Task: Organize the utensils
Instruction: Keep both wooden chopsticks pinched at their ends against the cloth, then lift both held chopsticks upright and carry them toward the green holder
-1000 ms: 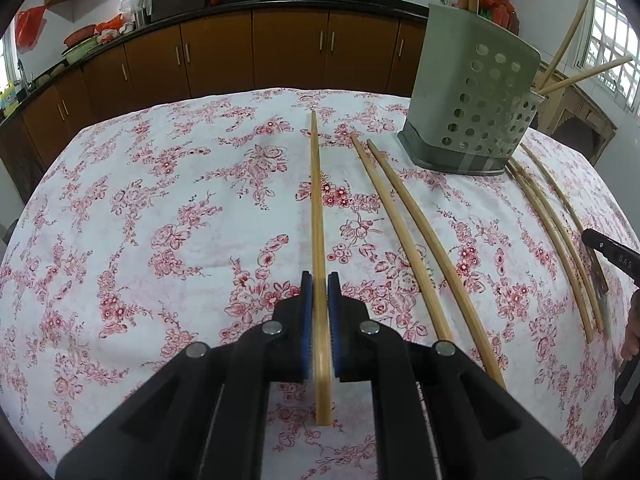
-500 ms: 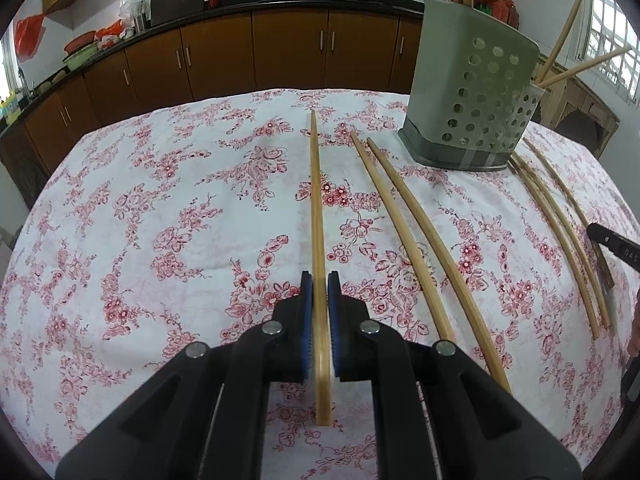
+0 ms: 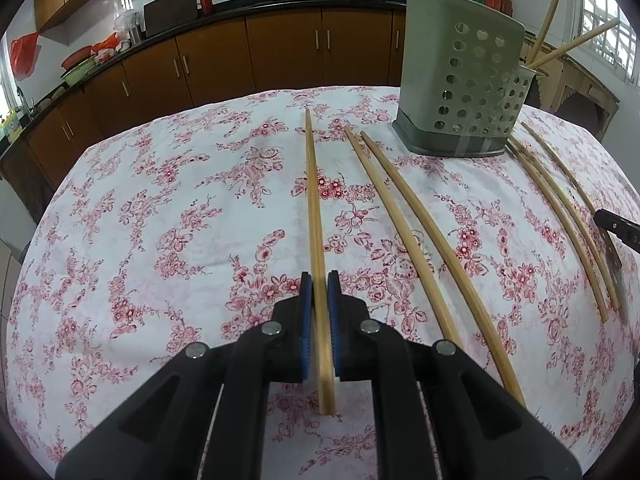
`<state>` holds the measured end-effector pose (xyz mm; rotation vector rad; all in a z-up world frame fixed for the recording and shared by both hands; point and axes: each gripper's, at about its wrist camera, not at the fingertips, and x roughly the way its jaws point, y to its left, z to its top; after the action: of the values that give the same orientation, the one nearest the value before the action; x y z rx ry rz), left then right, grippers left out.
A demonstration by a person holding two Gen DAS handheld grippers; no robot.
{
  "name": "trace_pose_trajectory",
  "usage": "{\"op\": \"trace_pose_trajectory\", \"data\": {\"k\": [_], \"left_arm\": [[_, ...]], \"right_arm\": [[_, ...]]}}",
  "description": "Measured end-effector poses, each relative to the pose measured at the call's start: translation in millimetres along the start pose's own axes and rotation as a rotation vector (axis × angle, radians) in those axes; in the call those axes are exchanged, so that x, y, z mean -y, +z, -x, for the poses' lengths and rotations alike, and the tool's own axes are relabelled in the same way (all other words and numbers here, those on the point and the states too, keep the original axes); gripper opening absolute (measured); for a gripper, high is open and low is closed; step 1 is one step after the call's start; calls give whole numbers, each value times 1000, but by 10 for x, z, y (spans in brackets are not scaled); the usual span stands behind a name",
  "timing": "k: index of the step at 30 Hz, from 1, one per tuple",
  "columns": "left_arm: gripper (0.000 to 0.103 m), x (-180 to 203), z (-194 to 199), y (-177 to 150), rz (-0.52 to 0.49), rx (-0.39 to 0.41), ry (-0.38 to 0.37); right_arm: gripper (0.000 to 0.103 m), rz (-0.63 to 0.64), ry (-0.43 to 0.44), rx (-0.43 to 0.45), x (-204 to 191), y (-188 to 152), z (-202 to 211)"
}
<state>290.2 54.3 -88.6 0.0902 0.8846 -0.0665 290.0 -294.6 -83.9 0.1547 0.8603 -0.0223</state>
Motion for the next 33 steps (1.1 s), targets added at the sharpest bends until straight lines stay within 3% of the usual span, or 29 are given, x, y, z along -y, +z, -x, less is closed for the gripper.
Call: {"op": "trace_pose_trajectory", "data": {"k": [24, 29, 33], "left_arm": [[8, 49, 94, -70, -4, -10, -4], [8, 27, 241, -65, -5, -12, -21], [8, -21, 477, -18, -5, 33, -32]], "right_arm": [[8, -23, 37, 3, 81, -21, 36], [8, -20, 38, 69, 104, 2, 280], [8, -9, 37, 129, 110, 72, 506]]}}
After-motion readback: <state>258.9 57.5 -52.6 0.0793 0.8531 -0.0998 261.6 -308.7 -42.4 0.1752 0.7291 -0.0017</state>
